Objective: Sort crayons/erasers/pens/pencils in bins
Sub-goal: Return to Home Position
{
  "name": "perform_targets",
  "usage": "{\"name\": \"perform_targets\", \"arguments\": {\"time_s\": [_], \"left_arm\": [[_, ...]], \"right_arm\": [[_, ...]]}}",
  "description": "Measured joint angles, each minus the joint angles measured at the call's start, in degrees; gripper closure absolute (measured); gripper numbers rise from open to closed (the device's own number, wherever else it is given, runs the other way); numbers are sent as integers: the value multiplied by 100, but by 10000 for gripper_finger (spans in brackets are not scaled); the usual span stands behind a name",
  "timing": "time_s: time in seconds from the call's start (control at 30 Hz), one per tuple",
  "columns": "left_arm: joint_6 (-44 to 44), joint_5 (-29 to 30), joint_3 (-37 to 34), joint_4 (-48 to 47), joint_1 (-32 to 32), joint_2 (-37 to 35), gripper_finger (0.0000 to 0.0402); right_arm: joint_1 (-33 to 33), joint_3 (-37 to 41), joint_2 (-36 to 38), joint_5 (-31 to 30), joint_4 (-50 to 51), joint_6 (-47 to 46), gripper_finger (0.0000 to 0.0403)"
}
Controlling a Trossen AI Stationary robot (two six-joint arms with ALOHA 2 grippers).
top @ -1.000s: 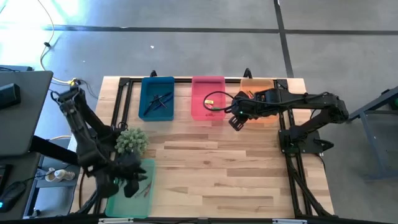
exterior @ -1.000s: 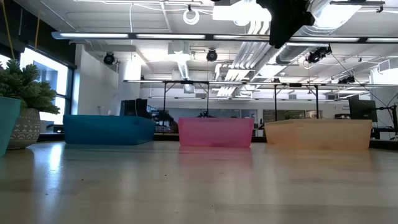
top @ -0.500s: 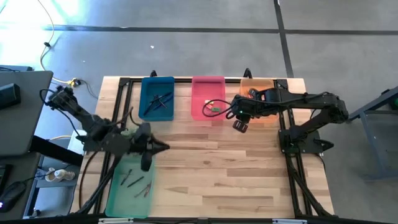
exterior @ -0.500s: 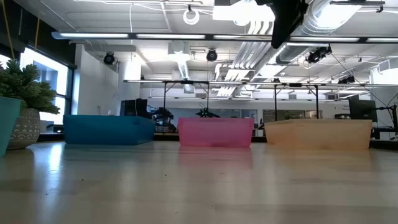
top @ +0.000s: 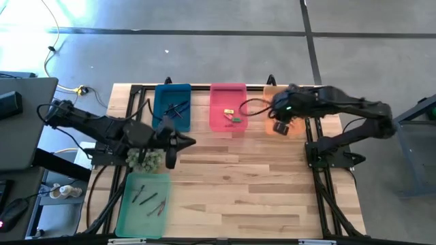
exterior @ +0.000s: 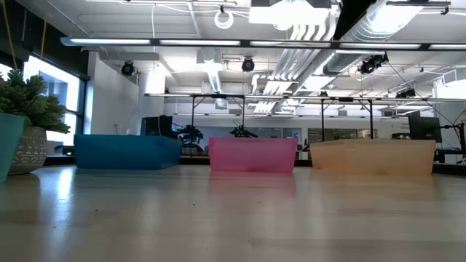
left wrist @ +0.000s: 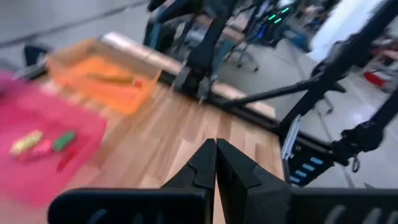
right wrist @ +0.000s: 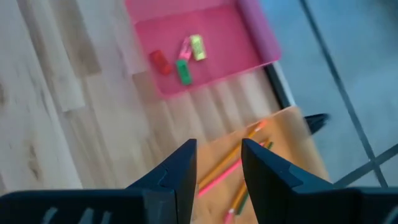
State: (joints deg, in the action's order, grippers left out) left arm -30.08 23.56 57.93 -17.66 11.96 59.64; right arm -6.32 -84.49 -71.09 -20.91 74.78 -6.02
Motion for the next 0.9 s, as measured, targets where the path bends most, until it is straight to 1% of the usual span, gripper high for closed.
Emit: {"name": "perform_targets", "arguments": {"time_s": [0.17,0.37,0.5,0.57,0.67,0.77,0.83,0.9], "left_arm": [[844,-728,1,866,-379,-69,401],[1613,-1061,2,1234,-688,-342,401],[1917,-1163,2,1121,-868,-659,401],[1978,-1165,2,811,-916,-869,401],[1936,-1155,2,273,-909,-1156,401],[2021,-989,0,-92,-839,-1301,401],[2126,-957,-35,-162,-812,-1364,401],[2293,-956,-215,-120,-822,-1475,402]], "right_arm": [[-159,0,689,-38,-55,20,286],[-152,91,1364,-188,-200,-169,286],[-154,769,1958,-346,-732,-204,286],[-154,1172,2246,-345,-988,-307,286],[-152,1758,2625,-181,-1332,-456,286],[-152,2291,2909,69,-1738,-667,286],[-152,2598,3045,152,-2043,-802,286],[-152,2866,3148,172,-2335,-931,286]]}}
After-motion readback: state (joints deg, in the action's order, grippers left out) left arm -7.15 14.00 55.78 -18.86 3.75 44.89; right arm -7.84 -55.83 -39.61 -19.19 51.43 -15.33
